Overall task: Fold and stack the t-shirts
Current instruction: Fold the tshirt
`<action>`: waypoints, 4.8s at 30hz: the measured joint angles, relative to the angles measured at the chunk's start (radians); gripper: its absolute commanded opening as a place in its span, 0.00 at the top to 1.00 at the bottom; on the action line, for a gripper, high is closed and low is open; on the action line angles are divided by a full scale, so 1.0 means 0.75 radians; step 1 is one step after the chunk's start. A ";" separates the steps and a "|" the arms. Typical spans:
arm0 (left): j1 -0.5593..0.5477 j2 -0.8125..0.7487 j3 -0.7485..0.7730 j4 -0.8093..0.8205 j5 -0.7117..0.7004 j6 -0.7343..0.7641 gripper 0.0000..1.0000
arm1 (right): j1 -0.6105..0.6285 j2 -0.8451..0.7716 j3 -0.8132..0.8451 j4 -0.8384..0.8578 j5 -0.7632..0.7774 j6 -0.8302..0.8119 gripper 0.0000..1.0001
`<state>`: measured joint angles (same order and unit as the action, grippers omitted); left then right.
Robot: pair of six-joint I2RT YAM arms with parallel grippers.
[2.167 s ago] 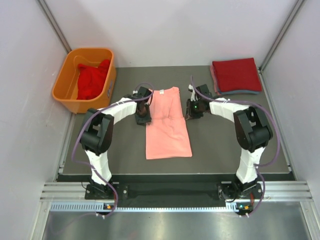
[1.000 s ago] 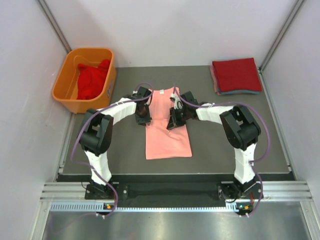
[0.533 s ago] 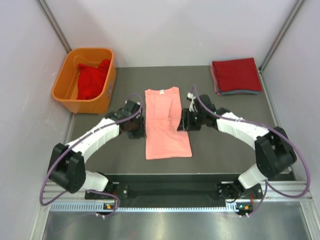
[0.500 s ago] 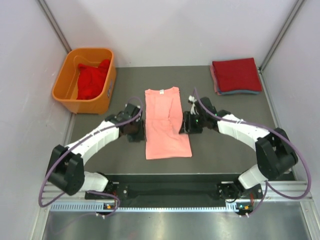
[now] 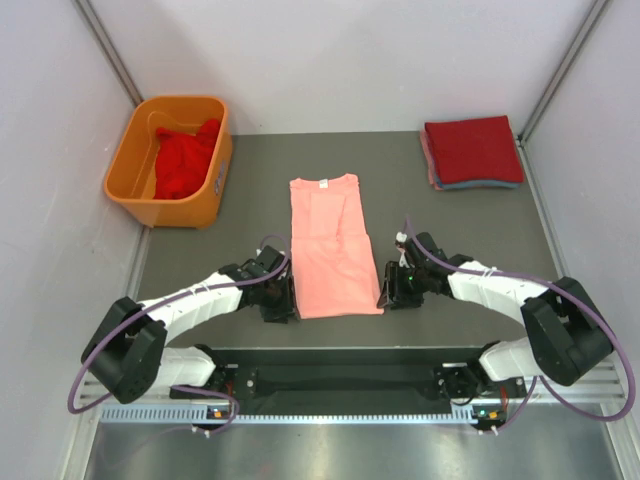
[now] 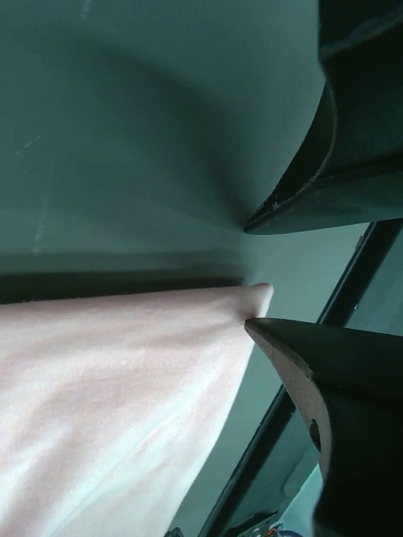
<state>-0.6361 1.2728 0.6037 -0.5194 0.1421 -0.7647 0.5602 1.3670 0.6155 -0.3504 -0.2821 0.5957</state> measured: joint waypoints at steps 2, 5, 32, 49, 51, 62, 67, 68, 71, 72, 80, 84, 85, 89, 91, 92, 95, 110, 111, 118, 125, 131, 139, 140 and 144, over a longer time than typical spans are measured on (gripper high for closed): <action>-0.004 0.005 -0.006 0.023 -0.004 -0.015 0.56 | 0.000 -0.012 -0.022 0.040 -0.016 0.014 0.56; -0.004 0.012 -0.016 0.049 -0.014 -0.039 0.57 | 0.000 -0.015 -0.054 0.111 -0.050 0.028 0.57; 0.005 -0.064 -0.046 0.076 -0.009 -0.112 1.00 | 0.000 -0.173 -0.220 0.226 -0.061 0.073 1.00; -0.446 -0.427 0.205 -0.299 -0.280 -0.310 1.00 | 0.011 -0.874 -0.218 -0.252 0.109 0.105 1.00; -0.495 -0.420 0.256 -0.343 -0.316 -0.329 1.00 | 0.012 -0.913 -0.191 -0.306 0.127 0.108 1.00; -0.380 -0.183 0.499 -0.449 -0.470 -0.257 1.00 | 0.011 -0.587 0.185 -0.393 0.251 -0.033 1.00; -0.134 -0.056 0.564 -0.432 -0.393 -0.126 1.00 | -0.006 -0.298 0.406 -0.366 0.252 -0.139 1.00; -0.095 -0.028 0.591 -0.431 -0.384 -0.100 1.00 | -0.018 -0.240 0.453 -0.364 0.244 -0.158 1.00; 0.022 0.092 0.728 -0.427 -0.357 0.003 1.00 | -0.068 -0.048 0.608 -0.345 0.216 -0.214 1.00; 0.054 0.137 0.781 -0.419 -0.350 0.034 1.00 | -0.086 0.021 0.665 -0.340 0.210 -0.230 1.00; 0.283 0.580 1.160 -0.385 -0.288 0.222 1.00 | -0.192 0.500 1.114 -0.329 0.119 -0.339 1.00; 0.351 0.790 1.348 -0.382 -0.255 0.279 1.00 | -0.238 0.703 1.324 -0.336 0.042 -0.379 1.00; 0.364 0.836 1.394 -0.382 -0.247 0.291 1.00 | -0.248 0.756 1.387 -0.342 0.022 -0.388 1.00; 0.410 0.987 1.550 -0.365 -0.230 0.325 1.00 | -0.278 0.941 1.567 -0.319 -0.052 -0.407 0.99; 0.433 1.042 1.584 -0.344 -0.217 0.337 1.00 | -0.289 1.024 1.635 -0.311 -0.088 -0.408 0.97; 0.446 1.068 1.597 -0.331 -0.213 0.343 1.00 | -0.295 1.065 1.665 -0.301 -0.105 -0.407 0.97; 0.481 1.155 1.644 -0.310 -0.177 0.359 1.00 | -0.311 1.173 1.744 -0.280 -0.156 -0.404 0.94; 0.578 1.302 1.733 -0.195 -0.034 0.500 0.78 | -0.433 1.251 1.714 -0.142 -0.293 -0.315 0.61; 0.580 1.276 1.705 -0.185 -0.030 0.500 0.77 | -0.437 1.206 1.658 -0.139 -0.297 -0.316 0.60; 0.553 0.944 1.368 -0.115 0.096 0.479 0.74 | -0.423 0.890 1.291 -0.091 -0.358 -0.349 0.58; 0.513 0.869 1.204 -0.013 0.298 0.433 0.75 | -0.379 0.822 1.085 -0.019 -0.375 -0.371 0.57; 0.452 0.870 0.998 0.067 0.340 0.376 0.75 | -0.328 0.822 0.887 0.064 -0.398 -0.375 0.70; 0.340 0.840 0.880 0.090 0.135 0.351 0.76 | -0.314 0.743 0.635 0.293 -0.423 -0.334 1.00; 0.330 0.833 0.879 0.087 0.098 0.349 0.76 | -0.314 0.728 0.610 0.316 -0.417 -0.326 1.00; 0.284 0.804 0.879 0.051 -0.063 0.348 0.76 | -0.313 0.646 0.507 0.358 -0.393 -0.301 1.00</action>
<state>-0.4232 1.8755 1.2629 -0.4808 0.0952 -0.5037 0.3256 1.8519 0.9955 -0.0822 -0.5766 0.3698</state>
